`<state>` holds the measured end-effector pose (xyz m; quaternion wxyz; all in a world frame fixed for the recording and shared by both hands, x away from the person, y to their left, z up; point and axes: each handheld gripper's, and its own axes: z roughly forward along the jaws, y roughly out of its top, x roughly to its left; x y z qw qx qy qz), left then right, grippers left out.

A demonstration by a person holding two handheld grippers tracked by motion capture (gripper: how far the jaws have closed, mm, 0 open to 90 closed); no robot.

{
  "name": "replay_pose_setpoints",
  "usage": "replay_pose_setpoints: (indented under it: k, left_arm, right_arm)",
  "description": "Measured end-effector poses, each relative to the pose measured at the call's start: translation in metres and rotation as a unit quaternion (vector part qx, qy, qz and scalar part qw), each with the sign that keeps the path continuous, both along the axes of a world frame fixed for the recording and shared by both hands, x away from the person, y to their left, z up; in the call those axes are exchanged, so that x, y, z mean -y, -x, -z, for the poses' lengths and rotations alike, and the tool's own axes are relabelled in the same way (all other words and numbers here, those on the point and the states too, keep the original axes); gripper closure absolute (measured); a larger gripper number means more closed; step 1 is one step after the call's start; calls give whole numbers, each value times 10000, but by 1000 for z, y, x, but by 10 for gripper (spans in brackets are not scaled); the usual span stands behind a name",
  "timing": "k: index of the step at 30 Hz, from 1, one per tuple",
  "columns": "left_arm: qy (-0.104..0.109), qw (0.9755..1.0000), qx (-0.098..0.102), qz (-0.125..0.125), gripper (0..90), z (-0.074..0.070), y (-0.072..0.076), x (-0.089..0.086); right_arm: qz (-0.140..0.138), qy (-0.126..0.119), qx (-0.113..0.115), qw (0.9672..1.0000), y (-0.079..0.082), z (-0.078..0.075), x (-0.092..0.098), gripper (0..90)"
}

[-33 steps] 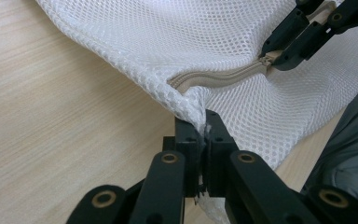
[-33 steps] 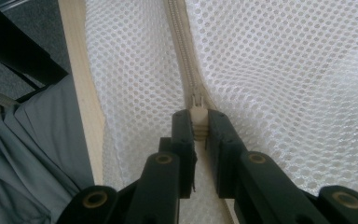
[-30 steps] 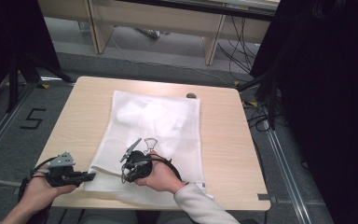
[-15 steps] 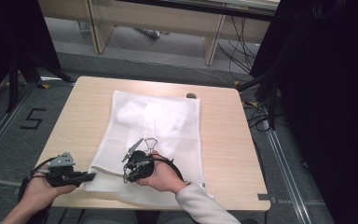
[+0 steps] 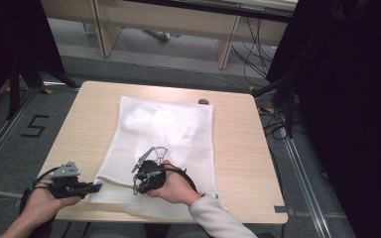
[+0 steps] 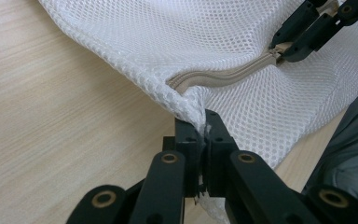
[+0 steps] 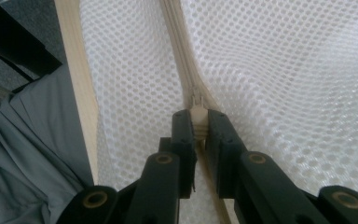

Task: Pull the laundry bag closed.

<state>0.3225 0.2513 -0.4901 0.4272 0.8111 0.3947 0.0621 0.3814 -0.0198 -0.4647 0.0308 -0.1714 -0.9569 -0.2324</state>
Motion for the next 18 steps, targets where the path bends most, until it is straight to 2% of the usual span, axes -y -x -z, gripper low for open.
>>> replay_pose_setpoints:
  k: [7, 9, 16, 18]
  left_arm:
    - [-10, 10000, -13, -26, 861, 0, 0, 0]
    - [42, 9999, 61, -85, 861, 1, 0, 1]
    - [44, 9999, 38, -88, 861, 1, 0, 1]
    - [42, 9999, -33, -121, 861, 1, 1, 1]
  right_arm:
    - [69, 36, 6, 10000, 0, 0, 5, 824]
    - [77, 28, -5, 10000, 0, -1, 6, 824]
    - [44, 11, -19, 10000, 0, -1, 6, 824]
    - [63, 49, -12, 10000, 0, -1, 7, 825]
